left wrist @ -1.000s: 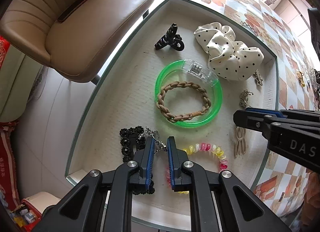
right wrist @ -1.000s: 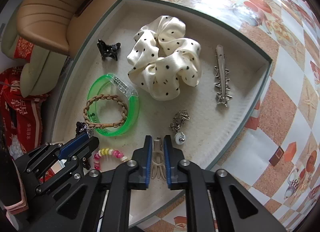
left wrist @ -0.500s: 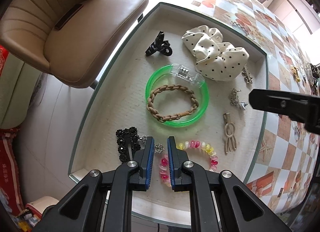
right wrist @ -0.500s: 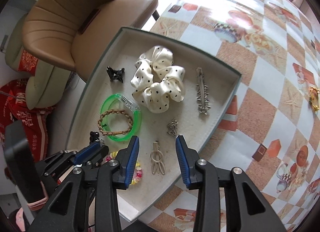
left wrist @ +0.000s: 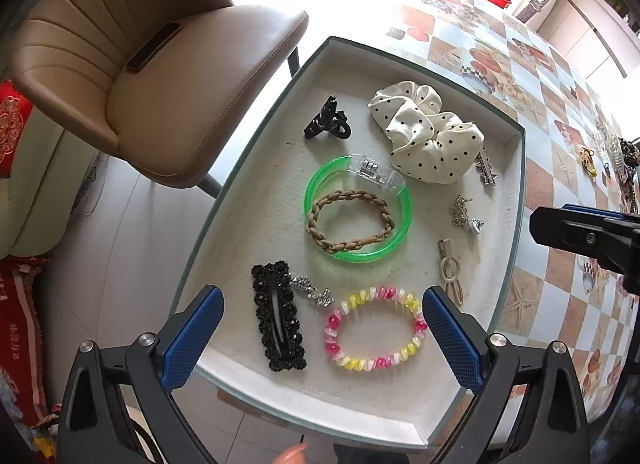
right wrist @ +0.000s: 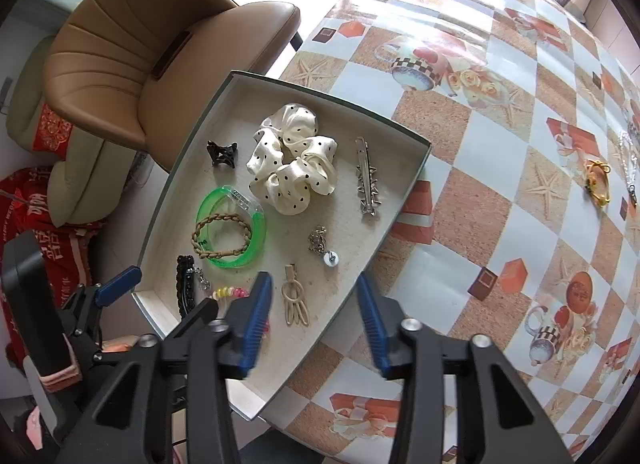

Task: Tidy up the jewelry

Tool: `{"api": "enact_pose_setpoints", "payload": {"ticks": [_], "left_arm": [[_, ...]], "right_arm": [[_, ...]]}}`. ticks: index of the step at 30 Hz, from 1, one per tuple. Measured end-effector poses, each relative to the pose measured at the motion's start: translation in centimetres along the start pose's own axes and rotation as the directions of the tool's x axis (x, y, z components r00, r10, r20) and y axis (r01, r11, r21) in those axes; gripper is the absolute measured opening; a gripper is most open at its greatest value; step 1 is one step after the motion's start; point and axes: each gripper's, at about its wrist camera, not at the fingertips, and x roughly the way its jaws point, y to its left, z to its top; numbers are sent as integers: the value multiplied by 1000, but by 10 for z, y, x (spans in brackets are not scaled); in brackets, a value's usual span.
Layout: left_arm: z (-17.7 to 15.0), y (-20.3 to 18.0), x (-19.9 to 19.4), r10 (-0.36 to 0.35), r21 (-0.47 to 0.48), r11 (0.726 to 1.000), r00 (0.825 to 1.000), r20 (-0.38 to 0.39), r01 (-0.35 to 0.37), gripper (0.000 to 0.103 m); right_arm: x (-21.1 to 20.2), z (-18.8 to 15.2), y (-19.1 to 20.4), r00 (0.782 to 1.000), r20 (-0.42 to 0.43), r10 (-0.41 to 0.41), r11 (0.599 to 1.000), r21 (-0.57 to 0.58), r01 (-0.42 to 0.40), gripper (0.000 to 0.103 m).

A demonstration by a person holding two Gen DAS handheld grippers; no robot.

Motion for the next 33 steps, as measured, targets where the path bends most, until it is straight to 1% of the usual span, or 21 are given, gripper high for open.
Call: {"api": "enact_pose_setpoints", "payload": {"ticks": [1, 5, 6, 7, 11, 14, 15, 16, 20, 24, 26, 28, 33], "left_arm": [[-1, 1, -2, 5, -1, 1000, 1000, -2, -5, 101], [-3, 3, -12, 28, -16, 999, 1000, -4, -28, 102], [-3, 3, -15, 30, -19, 999, 1000, -2, -30, 102], [-4, 4, -19, 36, -22, 999, 999, 1, -36, 102], [-5, 6, -39, 61, -27, 998, 998, 34, -60, 102], [-5, 6, -55, 62, -31, 998, 997, 55, -60, 102], [-5, 6, -59, 60, -36, 998, 996, 60, -58, 102], [-5, 7, -63, 58, -41, 998, 996, 65, -56, 102], [-4, 7, -81, 65, -50, 997, 995, 76, -62, 102], [-4, 10, -98, 52, -69, 997, 995, 86, -46, 102], [-4, 12, -106, 45, -83, 996, 995, 92, -38, 102], [-3, 13, -113, 43, -95, 995, 995, 95, -34, 102], [-4, 14, -127, 46, -112, 993, 994, 95, -35, 102]], "right_arm": [[-2, -1, 0, 1000, 2, -2, 1000, -4, 2, 61], [-10, -4, 3, 1000, 5, -22, 999, -25, 22, 72], [-12, -5, 4, 1000, 6, -28, 999, -32, 28, 77], [-15, -6, 6, 999, 9, -35, 999, -39, 35, 80], [-27, -9, 12, 998, 21, -67, 995, -73, 69, 80], [-38, -11, 17, 996, 33, -83, 992, -94, 85, 81], [-42, -12, 19, 995, 40, -86, 991, -100, 90, 88], [-46, -12, 20, 994, 52, -92, 990, -106, 97, 91], [-61, -13, 27, 990, 95, -104, 986, -121, 115, 91], [-76, -13, 36, 984, 123, -130, 978, -145, 148, 91], [-84, -14, 41, 978, 148, -143, 974, -156, 166, 103], [-94, -15, 46, 972, 182, -149, 970, -166, 180, 103], [-110, -15, 53, 969, 198, -145, 969, -169, 179, 103]]}}
